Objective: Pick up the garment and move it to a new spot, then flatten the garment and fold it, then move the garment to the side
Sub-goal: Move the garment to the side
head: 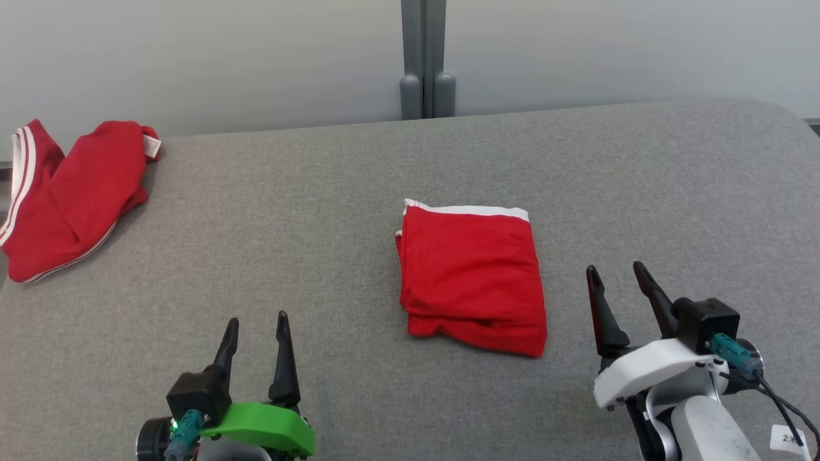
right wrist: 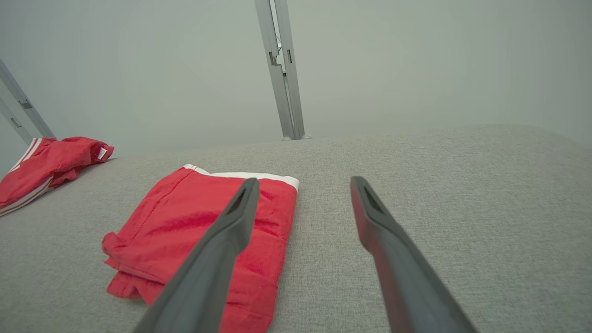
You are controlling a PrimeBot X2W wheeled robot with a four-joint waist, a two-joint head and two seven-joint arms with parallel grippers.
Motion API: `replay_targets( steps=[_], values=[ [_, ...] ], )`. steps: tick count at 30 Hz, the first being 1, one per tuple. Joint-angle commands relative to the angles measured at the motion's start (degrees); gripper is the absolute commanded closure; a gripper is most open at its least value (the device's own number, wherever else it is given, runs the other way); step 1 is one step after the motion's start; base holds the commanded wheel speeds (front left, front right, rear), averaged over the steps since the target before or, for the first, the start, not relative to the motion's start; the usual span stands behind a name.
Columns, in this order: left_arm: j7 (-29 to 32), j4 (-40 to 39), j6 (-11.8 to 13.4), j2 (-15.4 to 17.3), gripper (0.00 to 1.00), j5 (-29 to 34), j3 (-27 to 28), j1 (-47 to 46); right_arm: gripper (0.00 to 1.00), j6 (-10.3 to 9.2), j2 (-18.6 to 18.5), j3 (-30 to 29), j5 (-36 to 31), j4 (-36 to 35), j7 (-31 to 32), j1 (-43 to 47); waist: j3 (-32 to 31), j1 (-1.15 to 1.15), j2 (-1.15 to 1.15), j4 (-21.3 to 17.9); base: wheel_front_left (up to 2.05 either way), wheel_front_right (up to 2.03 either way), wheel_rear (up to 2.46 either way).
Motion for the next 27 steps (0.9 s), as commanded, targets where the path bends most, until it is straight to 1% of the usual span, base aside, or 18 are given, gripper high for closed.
replay_targets(
  steps=[1,17,23,27],
  values=[
    [0.0,-0.1,-0.3,0.0,0.00,0.6,0.3,0.5,0.00,-0.04,0.0,-0.2,-0.4,-0.4,0.3,0.7,0.0,0.00,0.00,0.0,0.00,0.00,0.00],
    [0.0,0.1,-0.5,-0.2,0.00,1.2,0.8,-0.6,0.00,-0.04,0.0,-0.3,0.3,-0.7,2.1,-0.1,0.8,0.00,0.00,0.4,0.00,0.00,0.00],
    [0.0,-0.3,-0.8,-0.2,0.00,1.1,0.2,-2.0,0.00,-0.04,-0.3,-2.1,-0.4,1.8,6.8,-3.6,2.0,0.00,0.00,1.7,0.00,0.00,0.00],
    [0.0,-0.7,-0.9,-0.3,0.00,0.3,-0.3,-2.8,0.00,-0.04,-1.9,-2.1,1.2,4.5,12.3,-7.3,3.0,0.00,0.00,3.5,0.00,0.00,0.00]
  ],
)
